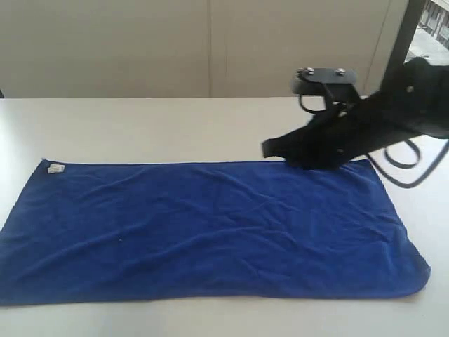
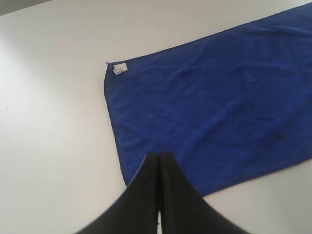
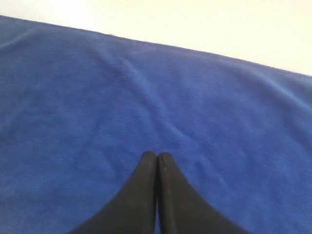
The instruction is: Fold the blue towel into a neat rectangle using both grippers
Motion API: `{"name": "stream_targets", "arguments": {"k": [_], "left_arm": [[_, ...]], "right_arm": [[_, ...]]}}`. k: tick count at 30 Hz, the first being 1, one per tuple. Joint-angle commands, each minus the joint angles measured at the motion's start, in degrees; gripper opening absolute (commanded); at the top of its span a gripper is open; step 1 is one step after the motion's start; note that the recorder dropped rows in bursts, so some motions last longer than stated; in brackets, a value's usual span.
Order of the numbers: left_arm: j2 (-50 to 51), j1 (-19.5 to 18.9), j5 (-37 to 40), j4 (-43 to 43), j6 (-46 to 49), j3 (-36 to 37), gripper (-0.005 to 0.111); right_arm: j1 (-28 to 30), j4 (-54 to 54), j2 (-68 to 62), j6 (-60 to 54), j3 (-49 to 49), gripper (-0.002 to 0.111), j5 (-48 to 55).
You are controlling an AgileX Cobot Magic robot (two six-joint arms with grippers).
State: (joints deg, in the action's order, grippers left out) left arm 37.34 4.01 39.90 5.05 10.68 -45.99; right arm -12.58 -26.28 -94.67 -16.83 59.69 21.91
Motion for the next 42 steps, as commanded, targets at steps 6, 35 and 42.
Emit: {"name": "stream_targets", "arguments": {"k": [6,35,42], "left_arm": [[-0.72,0.14,2.56,0.41,0.0,0.28,0.0],[-16.52,0.14,-7.95,6.59,0.36,15.79,0.0],[-16.52,0.14,-9.03,8.43,2.19,15.96,0.0]], "right_arm": [[-5.33,-0.37,-3.28,0.48,5.17,0.0,0.1],[6.59,44.79,19.91,43.06,-24.32,0.055,13.9],[8.82,43.68,19.92,48.87,-30.37,0.054,5.35]]}}
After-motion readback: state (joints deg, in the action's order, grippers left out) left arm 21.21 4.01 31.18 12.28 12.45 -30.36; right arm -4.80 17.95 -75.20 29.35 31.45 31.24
